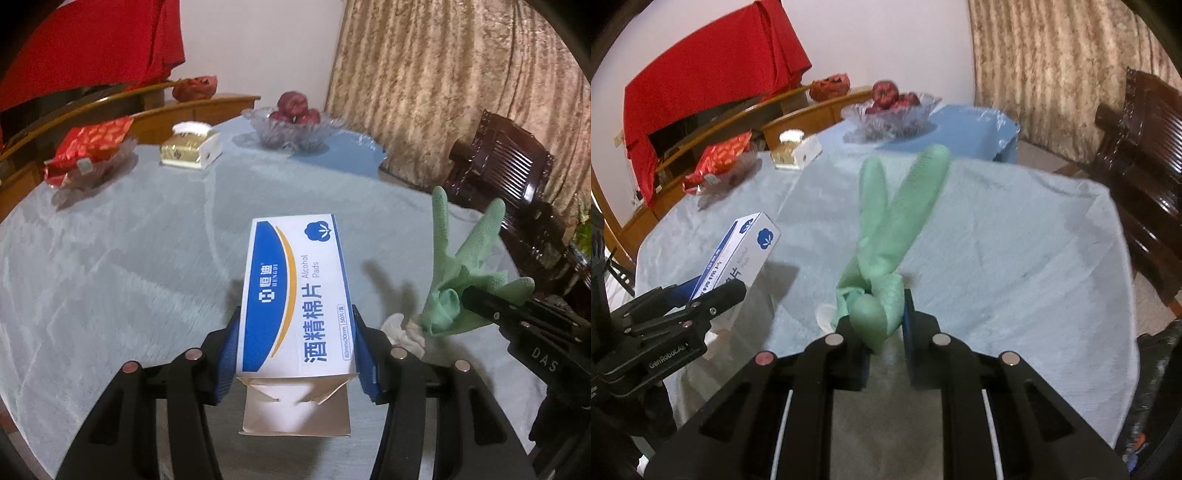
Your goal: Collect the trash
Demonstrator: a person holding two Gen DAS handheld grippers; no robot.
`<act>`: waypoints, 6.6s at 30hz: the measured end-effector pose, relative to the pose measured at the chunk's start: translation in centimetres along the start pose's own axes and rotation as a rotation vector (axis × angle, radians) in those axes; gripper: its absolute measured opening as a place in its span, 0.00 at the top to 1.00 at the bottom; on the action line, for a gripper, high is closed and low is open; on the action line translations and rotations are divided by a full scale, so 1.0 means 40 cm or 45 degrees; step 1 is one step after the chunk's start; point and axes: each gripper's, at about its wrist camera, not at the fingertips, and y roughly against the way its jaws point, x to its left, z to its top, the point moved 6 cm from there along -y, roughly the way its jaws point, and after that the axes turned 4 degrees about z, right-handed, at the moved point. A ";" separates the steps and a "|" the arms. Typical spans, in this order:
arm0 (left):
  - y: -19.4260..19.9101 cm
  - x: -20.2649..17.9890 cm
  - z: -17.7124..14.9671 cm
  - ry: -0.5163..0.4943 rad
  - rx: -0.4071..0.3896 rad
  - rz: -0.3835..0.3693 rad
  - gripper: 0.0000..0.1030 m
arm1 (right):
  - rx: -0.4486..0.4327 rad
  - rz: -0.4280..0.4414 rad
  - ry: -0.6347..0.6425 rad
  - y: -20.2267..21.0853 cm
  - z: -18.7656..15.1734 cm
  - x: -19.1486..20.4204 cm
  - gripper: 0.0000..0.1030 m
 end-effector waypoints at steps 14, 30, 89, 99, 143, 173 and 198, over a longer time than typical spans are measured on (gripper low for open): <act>0.118 -0.161 0.040 -0.106 -0.064 -0.076 0.48 | -0.155 -0.085 -0.041 0.221 0.026 -0.077 0.87; 0.212 -0.431 0.032 -0.246 -0.123 -0.274 0.48 | -0.300 -0.255 -0.143 0.484 -0.044 -0.240 0.88; 0.276 -0.887 -0.099 -0.539 -0.081 -0.584 0.09 | -0.272 -0.646 -0.503 0.754 -0.359 -0.620 0.05; 0.367 -0.751 -0.081 -0.471 -0.087 -0.503 0.09 | -0.291 -0.598 -0.427 0.794 -0.304 -0.483 0.05; 0.598 -0.602 -0.030 -0.398 -0.310 -0.403 0.06 | -0.424 -0.535 -0.248 0.907 -0.203 -0.250 0.05; 0.601 -0.602 -0.030 -0.400 -0.317 -0.401 0.06 | -0.428 -0.536 -0.246 0.906 -0.205 -0.247 0.05; 0.593 -0.592 -0.020 -0.405 -0.313 -0.396 0.06 | -0.428 -0.542 -0.243 0.905 -0.200 -0.240 0.05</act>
